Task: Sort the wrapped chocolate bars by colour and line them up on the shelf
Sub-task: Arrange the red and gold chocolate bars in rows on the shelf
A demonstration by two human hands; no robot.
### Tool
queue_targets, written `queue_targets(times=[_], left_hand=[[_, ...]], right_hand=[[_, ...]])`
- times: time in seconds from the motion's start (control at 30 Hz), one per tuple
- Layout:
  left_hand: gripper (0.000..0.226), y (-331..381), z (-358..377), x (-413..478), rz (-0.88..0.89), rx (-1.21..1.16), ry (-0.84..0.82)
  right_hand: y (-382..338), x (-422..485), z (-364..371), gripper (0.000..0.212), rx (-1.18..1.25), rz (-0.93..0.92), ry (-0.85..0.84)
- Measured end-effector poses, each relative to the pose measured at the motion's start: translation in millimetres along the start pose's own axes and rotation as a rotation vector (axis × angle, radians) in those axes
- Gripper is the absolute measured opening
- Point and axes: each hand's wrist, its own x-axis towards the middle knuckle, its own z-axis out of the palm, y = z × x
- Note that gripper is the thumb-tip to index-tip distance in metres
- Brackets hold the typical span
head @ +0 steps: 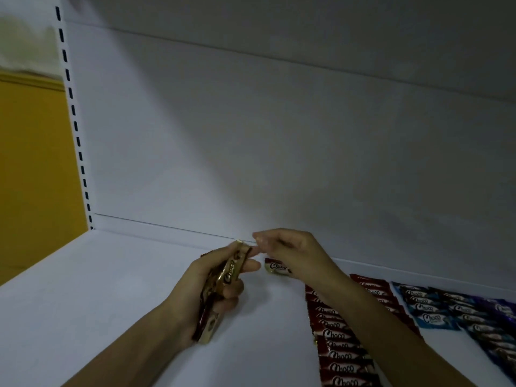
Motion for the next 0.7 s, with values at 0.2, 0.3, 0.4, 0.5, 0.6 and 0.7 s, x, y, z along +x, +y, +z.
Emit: queue_targets(times=[0.2, 0.3, 0.4, 0.5, 0.6, 0.7], left_hand=[[0.039, 1, -1, 2, -0.082, 0.015, -0.167], [0.031, -3, -2, 0, 0.017, 0.068, -0.047], [0.013, -8, 0, -6, 0.152, 0.204, 0.021], [0.031, -7, 0, -8, 0.27, 0.363, 0.119], [0.026, -7, 2, -8, 0.366, 0.489, 0.124], [0.02, -10, 3, -8, 0.41, 0.532, 0.126]], right_hand=[[-17, -6, 5, 0.01, 0.106, 0.01, 0.018], [-14, -3, -4, 0.011, 0.113, 0.029, 0.156], [-12, -4, -7, 0.006, 0.089, 0.049, 0.144], [-12, -7, -11, 0.017, -0.045, -0.004, 0.021], [-15, -7, -20, 0.01, -0.259, -0.091, -0.054], [-17, -6, -27, 0.006, -0.359, -0.101, -0.091]])
